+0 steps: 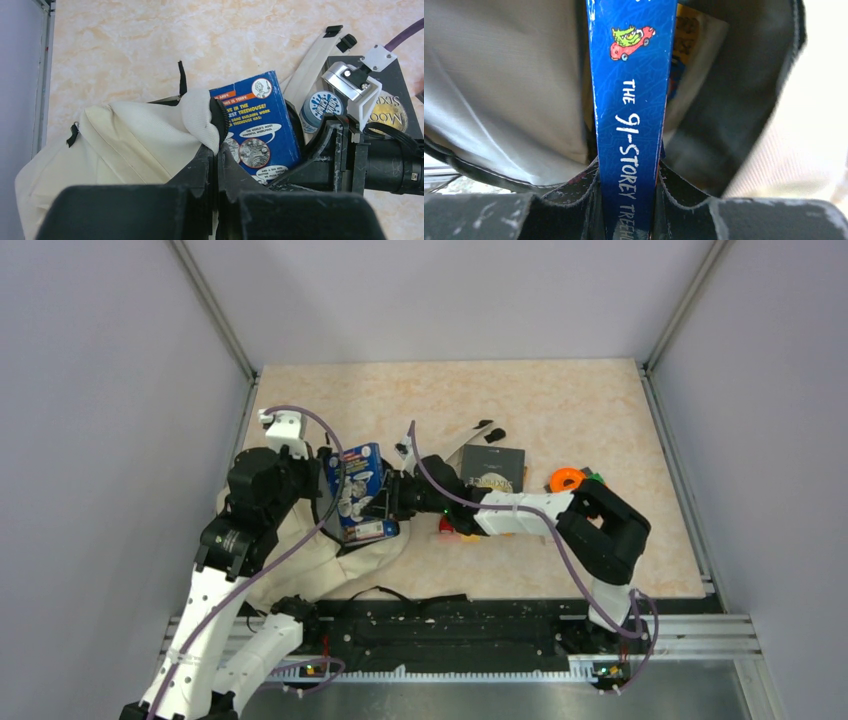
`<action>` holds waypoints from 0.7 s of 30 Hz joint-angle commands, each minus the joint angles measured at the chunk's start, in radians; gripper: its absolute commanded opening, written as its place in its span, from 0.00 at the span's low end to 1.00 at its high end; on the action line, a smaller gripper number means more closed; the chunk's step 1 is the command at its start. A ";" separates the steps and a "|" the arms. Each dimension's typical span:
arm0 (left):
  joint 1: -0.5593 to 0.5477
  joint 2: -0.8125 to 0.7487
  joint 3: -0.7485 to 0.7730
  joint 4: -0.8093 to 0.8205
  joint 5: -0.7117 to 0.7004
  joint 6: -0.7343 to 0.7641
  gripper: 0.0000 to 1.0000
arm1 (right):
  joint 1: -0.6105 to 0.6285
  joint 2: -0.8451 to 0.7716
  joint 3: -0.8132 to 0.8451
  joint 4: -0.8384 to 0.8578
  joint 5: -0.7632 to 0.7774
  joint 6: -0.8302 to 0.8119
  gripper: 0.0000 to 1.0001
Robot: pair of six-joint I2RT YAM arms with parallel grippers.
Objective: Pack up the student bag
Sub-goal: Place the book in the student bag.
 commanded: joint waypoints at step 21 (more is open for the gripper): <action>0.001 -0.010 0.008 0.169 -0.019 0.028 0.00 | 0.028 0.333 0.345 -0.074 0.037 -0.056 0.00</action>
